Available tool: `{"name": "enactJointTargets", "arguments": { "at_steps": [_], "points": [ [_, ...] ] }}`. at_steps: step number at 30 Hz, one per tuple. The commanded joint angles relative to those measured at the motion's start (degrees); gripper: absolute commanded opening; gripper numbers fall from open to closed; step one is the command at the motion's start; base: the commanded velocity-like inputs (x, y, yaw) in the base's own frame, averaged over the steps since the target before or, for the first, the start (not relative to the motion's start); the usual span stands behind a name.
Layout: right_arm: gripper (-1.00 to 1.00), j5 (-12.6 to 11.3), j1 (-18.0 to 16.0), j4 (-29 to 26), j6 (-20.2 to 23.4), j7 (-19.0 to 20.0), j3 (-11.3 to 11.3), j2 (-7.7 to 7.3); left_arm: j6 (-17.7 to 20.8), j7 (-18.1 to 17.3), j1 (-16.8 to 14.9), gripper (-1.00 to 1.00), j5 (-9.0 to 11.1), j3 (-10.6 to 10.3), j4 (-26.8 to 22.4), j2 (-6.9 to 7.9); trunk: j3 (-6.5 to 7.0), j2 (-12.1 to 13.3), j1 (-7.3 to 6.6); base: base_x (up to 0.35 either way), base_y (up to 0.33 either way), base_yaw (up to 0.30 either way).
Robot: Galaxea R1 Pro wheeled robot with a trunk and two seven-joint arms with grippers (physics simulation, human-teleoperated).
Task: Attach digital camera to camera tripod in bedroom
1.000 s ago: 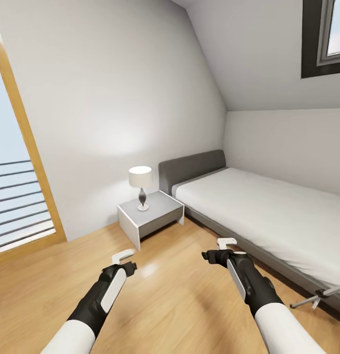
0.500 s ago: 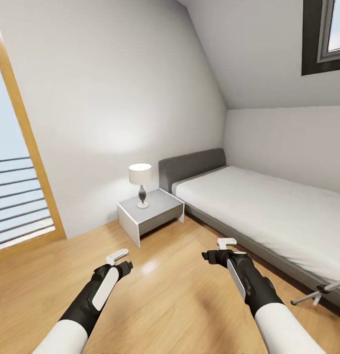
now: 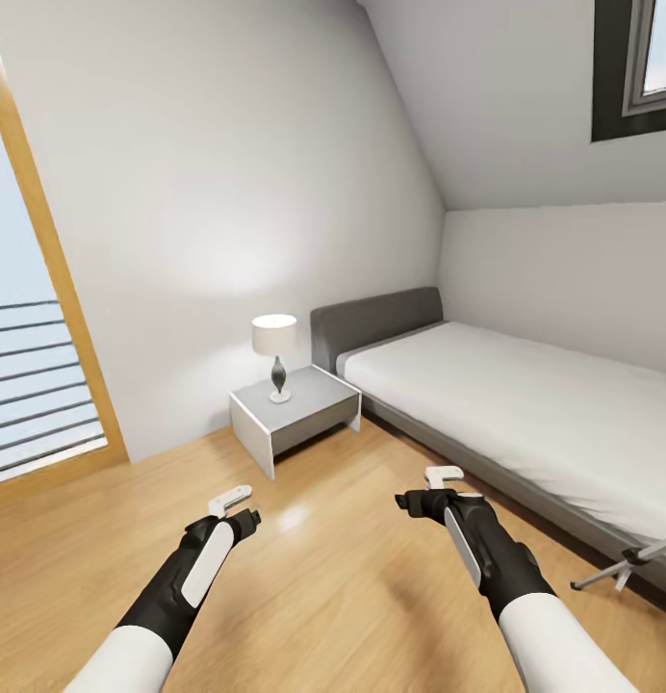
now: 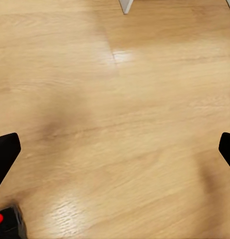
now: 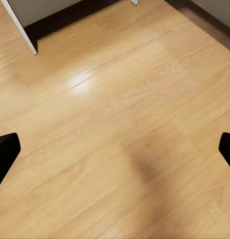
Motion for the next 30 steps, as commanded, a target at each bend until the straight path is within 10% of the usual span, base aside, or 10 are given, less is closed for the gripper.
{"name": "enactJointTargets", "arguments": {
  "at_steps": [1,30],
  "points": [
    [1.00,0.04,-0.03,-0.08,0.28,0.14,0.00,-0.02,0.05,0.55,-0.03,1.00,0.60,-0.14,-0.10,0.02,-0.25,-0.45,0.22,0.000,0.000,0.000],
    [1.00,0.03,-0.03,-0.08,-0.38,0.20,-0.08,-0.08,-0.05,0.83,-0.03,1.00,0.48,-0.14,-0.15,-0.21,-5.45,-12.08,6.59,0.000,0.000,0.000]
  ]
}}
